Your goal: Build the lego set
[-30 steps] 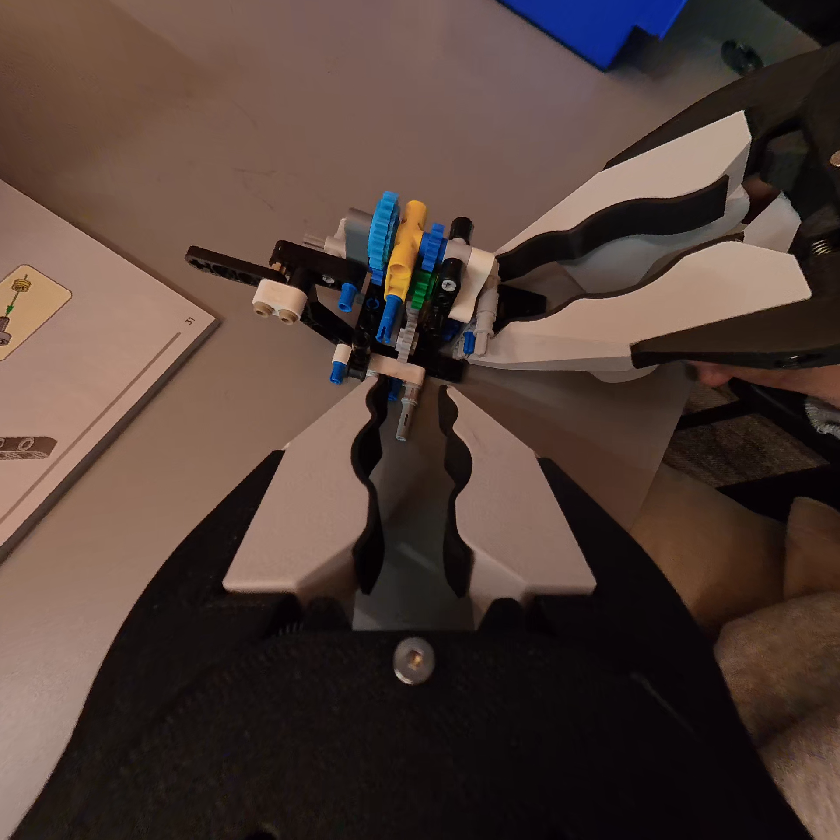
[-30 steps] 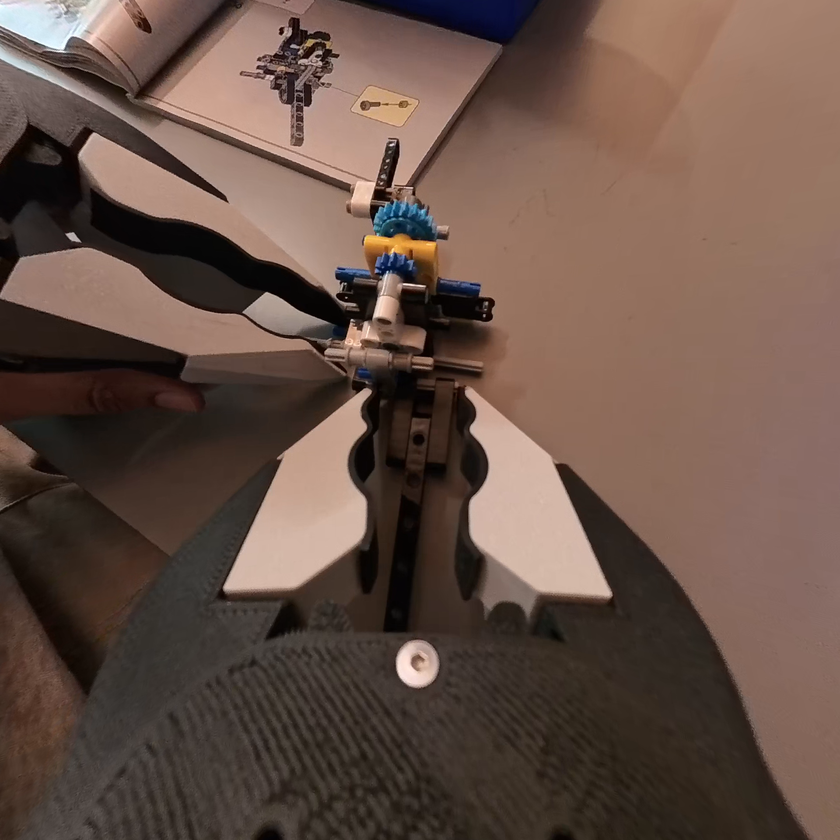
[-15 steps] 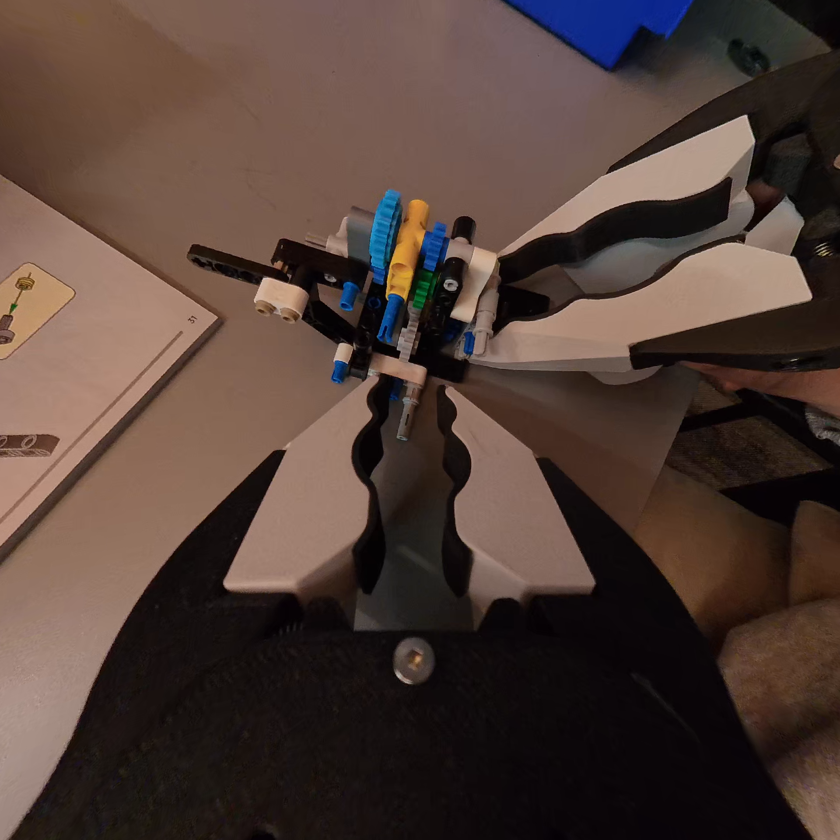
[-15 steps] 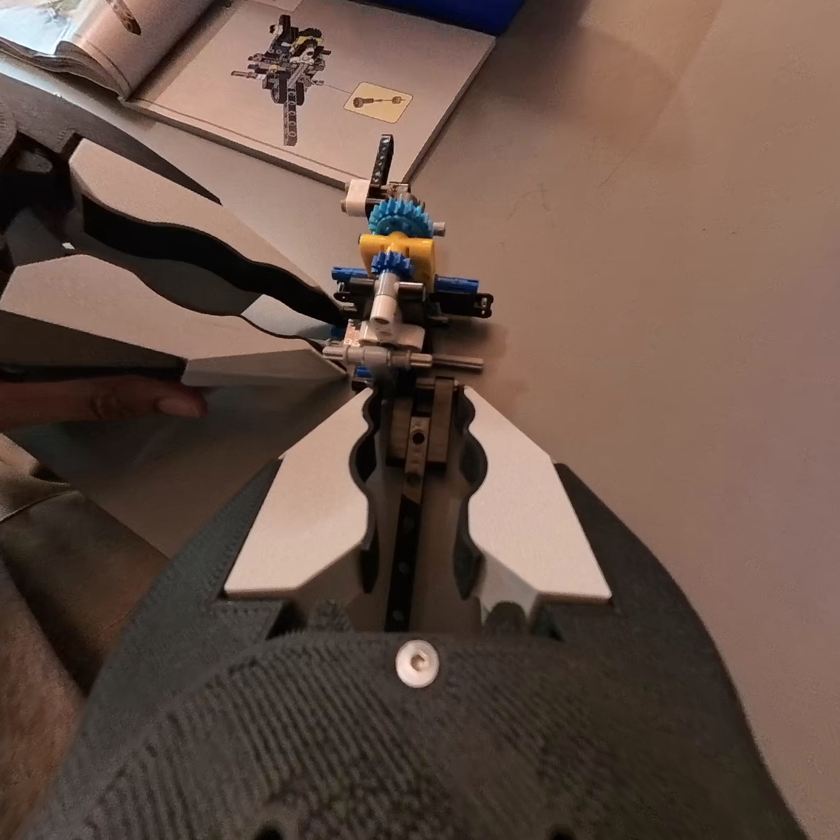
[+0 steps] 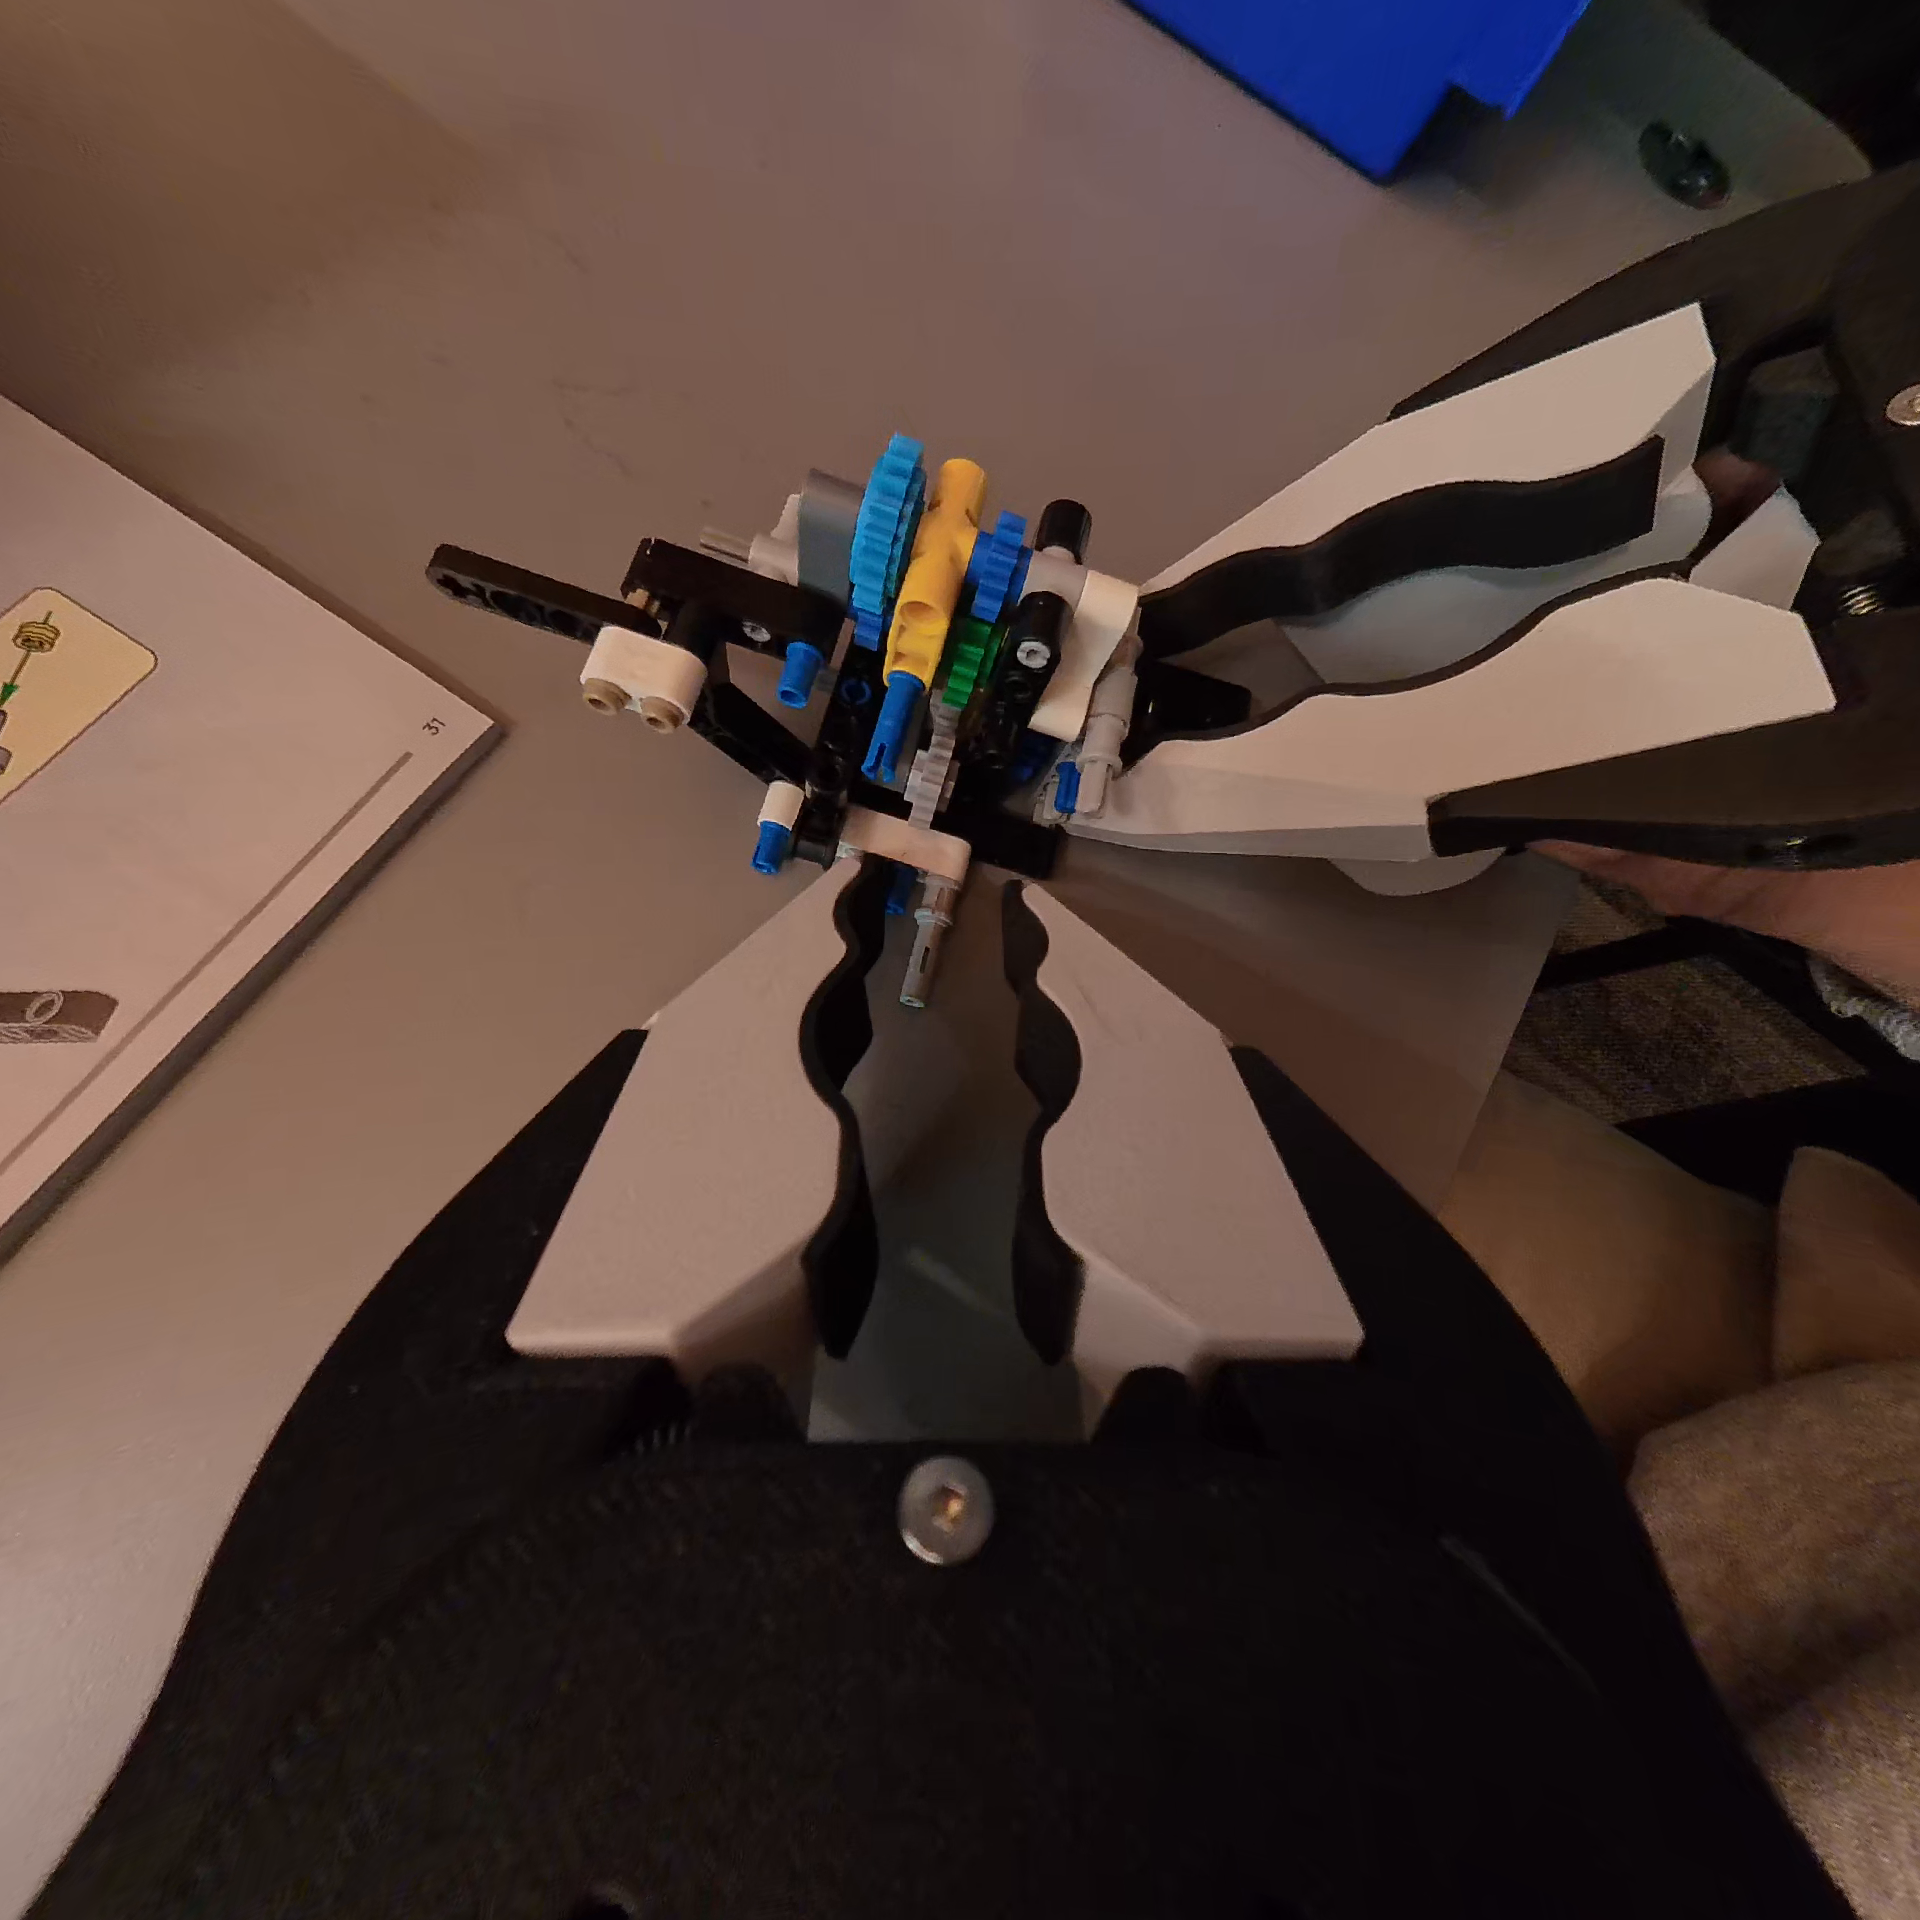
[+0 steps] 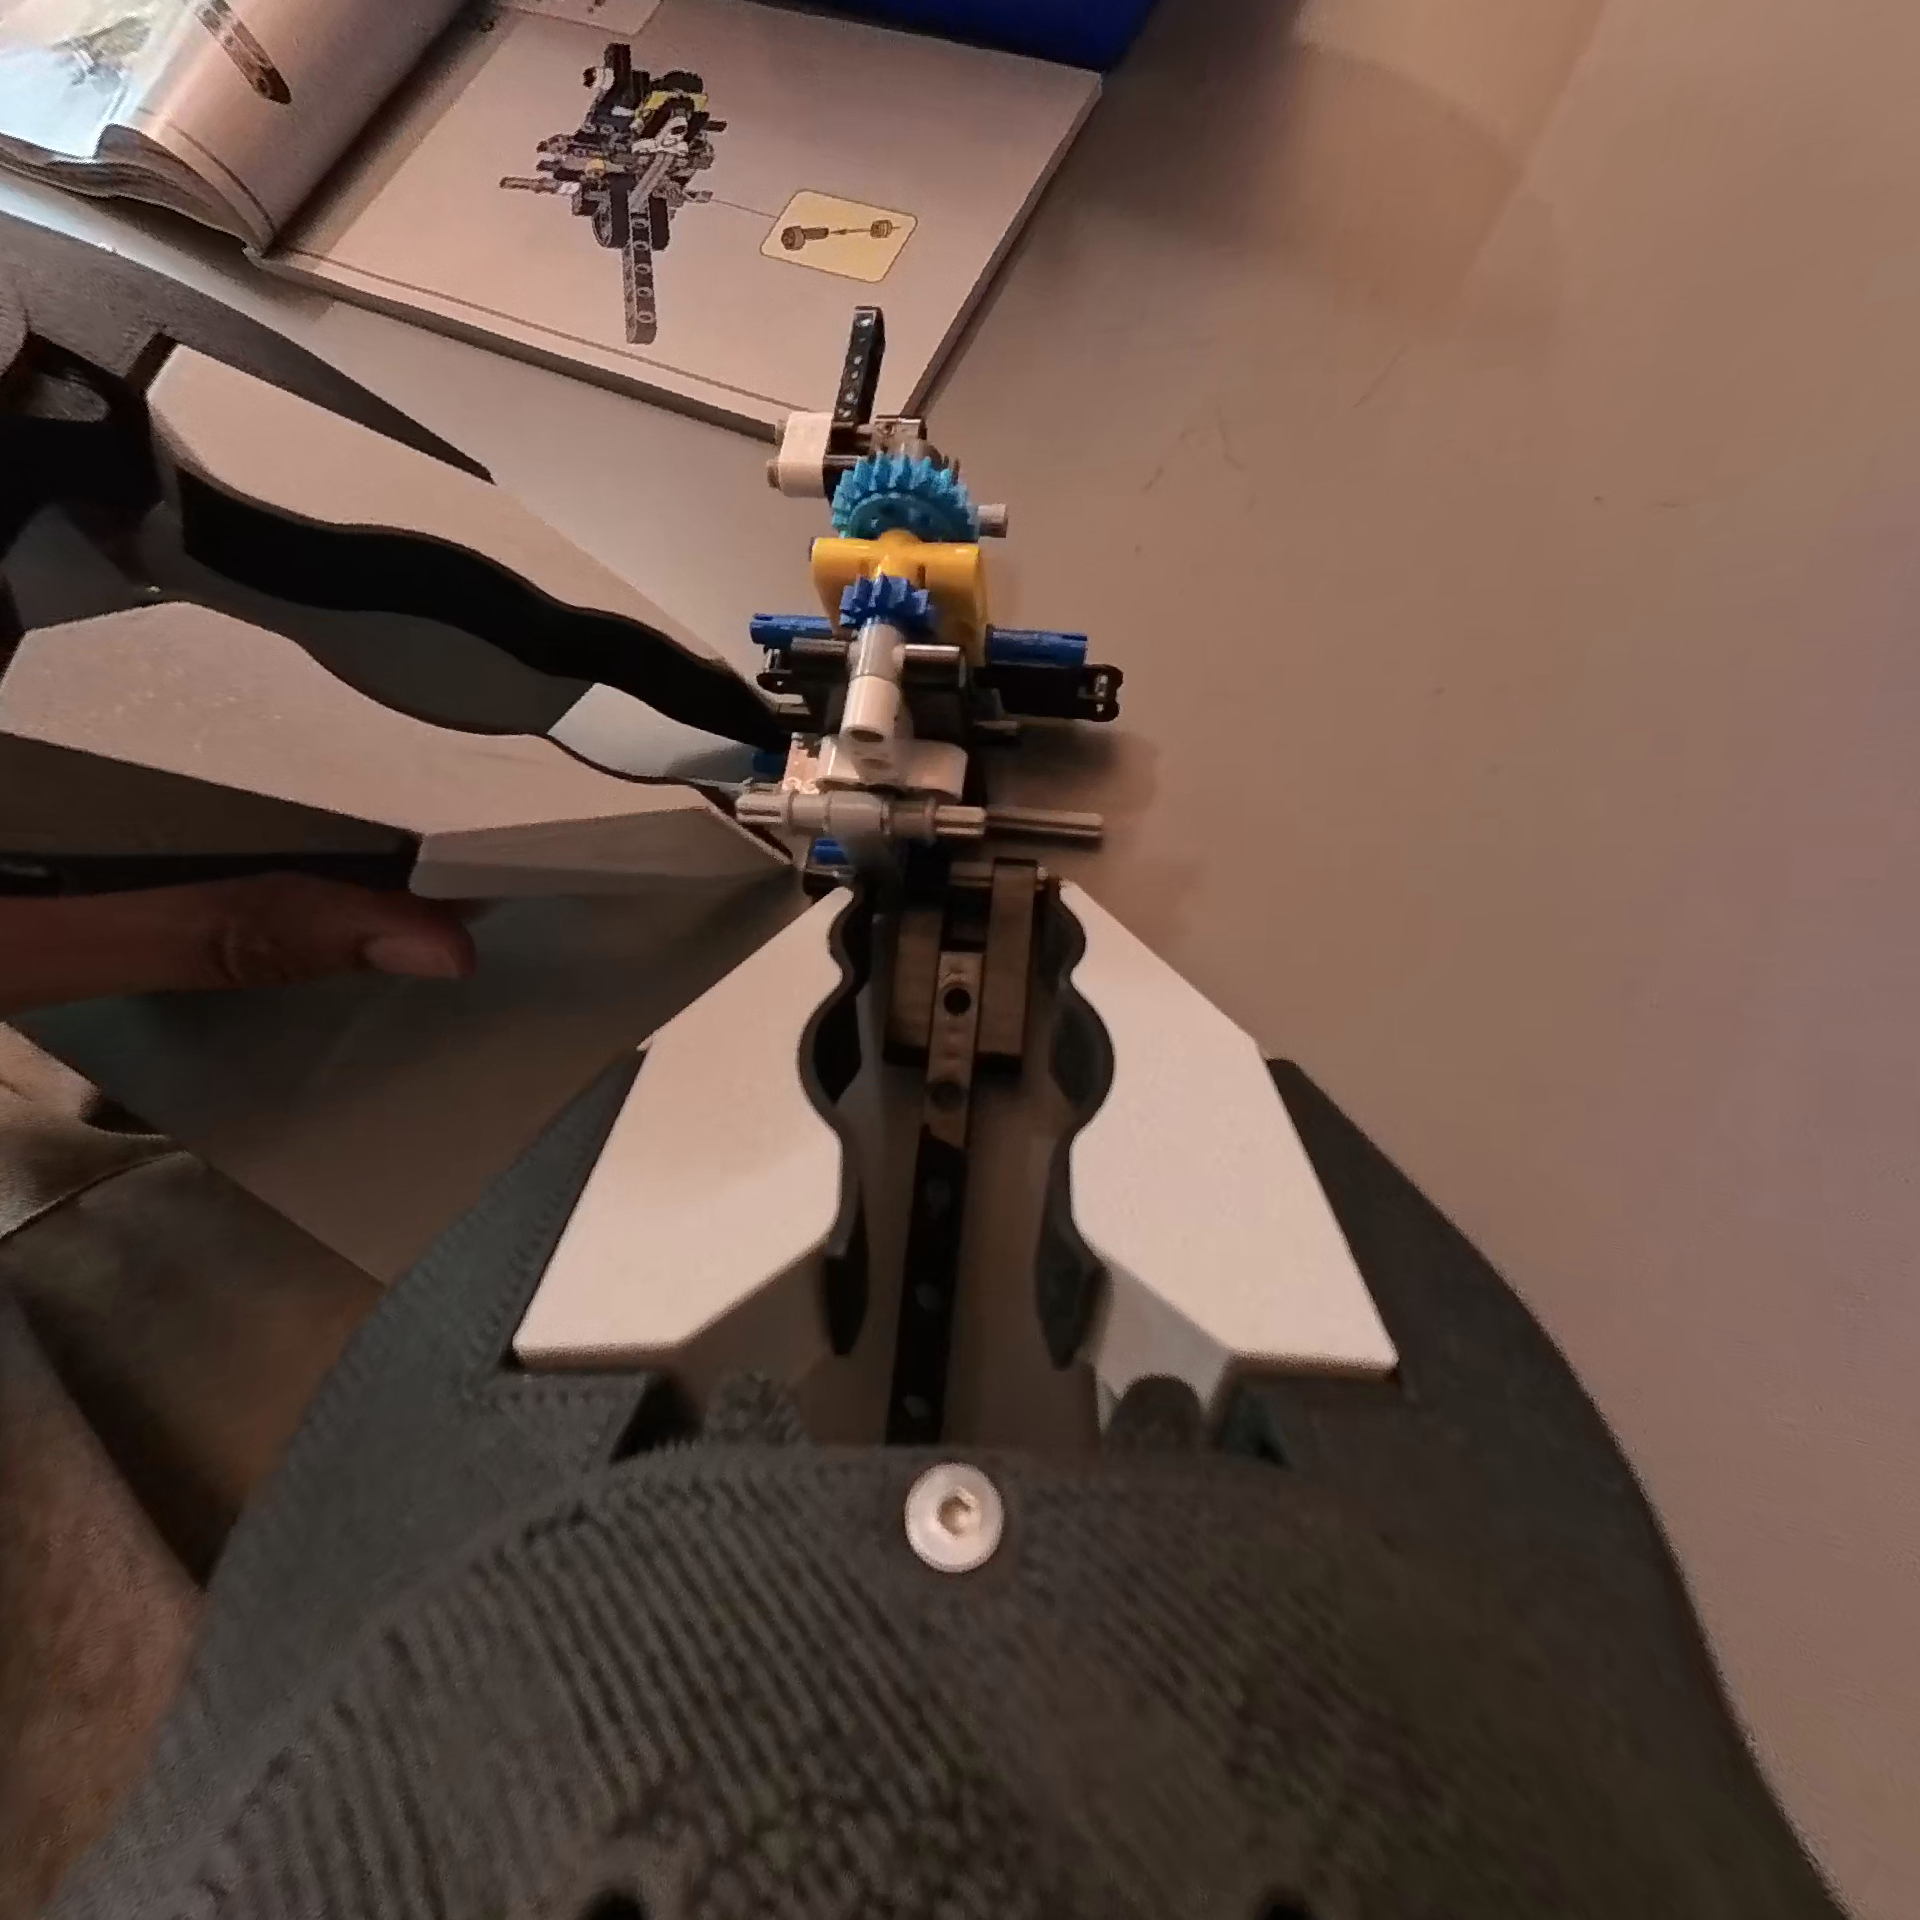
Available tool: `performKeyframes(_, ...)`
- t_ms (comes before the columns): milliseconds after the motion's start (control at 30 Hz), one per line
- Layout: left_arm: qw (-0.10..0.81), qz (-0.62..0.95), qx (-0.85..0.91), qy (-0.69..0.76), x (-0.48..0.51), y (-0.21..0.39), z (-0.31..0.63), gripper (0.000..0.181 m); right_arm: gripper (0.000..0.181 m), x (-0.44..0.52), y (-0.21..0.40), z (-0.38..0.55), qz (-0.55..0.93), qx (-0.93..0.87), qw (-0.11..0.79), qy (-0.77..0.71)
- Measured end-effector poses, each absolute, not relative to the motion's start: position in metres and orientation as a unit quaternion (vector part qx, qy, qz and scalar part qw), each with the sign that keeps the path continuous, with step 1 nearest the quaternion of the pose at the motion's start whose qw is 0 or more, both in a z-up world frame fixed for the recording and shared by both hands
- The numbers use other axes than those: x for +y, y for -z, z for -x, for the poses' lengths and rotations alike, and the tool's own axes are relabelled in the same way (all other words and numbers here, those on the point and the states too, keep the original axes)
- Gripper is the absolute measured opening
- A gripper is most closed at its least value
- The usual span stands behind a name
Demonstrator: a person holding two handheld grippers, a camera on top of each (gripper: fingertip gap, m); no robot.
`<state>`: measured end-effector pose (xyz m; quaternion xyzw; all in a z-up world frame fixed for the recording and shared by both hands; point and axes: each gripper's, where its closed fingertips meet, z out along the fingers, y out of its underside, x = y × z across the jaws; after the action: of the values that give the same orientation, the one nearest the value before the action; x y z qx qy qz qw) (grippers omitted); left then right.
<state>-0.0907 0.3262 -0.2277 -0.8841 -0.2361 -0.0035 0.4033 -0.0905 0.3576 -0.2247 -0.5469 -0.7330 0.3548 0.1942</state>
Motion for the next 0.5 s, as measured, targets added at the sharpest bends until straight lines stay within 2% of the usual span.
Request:
performKeyframes(33, 0.404, 0.884, -0.235, 0.004, 0.3265, 0.2276, 0.0903, 0.021, 0.032, 0.3578, 0.2246, 0.0904, 0.549, -0.732, 0.195, -0.354)
performKeyframes(500, 0.397, 0.889, -0.229, -0.017, 0.3264, 0.2287, 0.0911, 0.021, 0.032, 0.3583, 0.2246, 0.0896, 0.566, -0.72, 0.209, -0.343)
